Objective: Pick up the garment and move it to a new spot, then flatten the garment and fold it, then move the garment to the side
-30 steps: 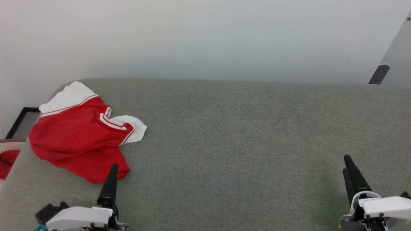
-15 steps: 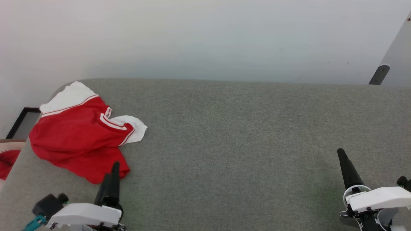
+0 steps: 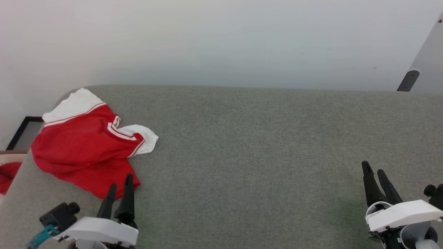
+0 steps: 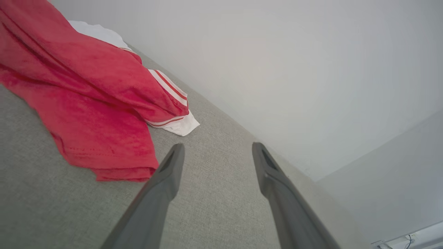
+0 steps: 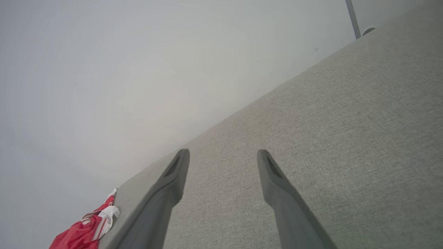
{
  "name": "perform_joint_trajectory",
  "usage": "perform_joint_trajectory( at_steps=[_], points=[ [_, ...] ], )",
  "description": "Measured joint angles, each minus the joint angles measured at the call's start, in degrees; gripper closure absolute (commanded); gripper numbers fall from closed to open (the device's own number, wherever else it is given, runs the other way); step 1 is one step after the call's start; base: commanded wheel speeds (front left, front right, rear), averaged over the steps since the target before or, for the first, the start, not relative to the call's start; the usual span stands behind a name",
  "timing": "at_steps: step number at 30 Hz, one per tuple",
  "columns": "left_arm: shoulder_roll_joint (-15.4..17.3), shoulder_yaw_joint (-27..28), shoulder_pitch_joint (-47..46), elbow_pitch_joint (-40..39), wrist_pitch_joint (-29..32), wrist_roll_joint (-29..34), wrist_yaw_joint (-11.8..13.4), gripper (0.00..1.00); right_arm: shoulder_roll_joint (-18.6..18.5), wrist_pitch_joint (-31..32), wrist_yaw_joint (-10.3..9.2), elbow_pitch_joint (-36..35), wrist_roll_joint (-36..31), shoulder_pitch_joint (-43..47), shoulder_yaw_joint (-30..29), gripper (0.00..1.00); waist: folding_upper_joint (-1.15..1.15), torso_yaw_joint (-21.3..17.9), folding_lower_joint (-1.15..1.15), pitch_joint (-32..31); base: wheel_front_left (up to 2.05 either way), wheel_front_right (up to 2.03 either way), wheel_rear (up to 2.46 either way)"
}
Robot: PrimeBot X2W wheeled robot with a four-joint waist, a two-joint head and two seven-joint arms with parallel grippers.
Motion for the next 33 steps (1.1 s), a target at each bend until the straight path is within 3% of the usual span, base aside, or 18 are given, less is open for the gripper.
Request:
perform_joint_trajectory(
  at_steps=[15,33],
  points=[
    [0.7,-0.4,0.0,0.8,-2.5,11.4,0.0,0.0,0.3,-2.6,0.0,1.0,-13.9,-1.2,-0.4,0.0,0.0,-0.1,0.0,0.1,0.0,0.0,0.0],
    [1.2,0.1,-0.8,2.0,-5.1,21.0,-0.4,0.0,-0.1,-5.3,0.0,2.3,-25.1,-2.8,-1.2,0.0,0.0,-0.4,0.0,0.6,0.0,0.0,0.0]
  ],
)
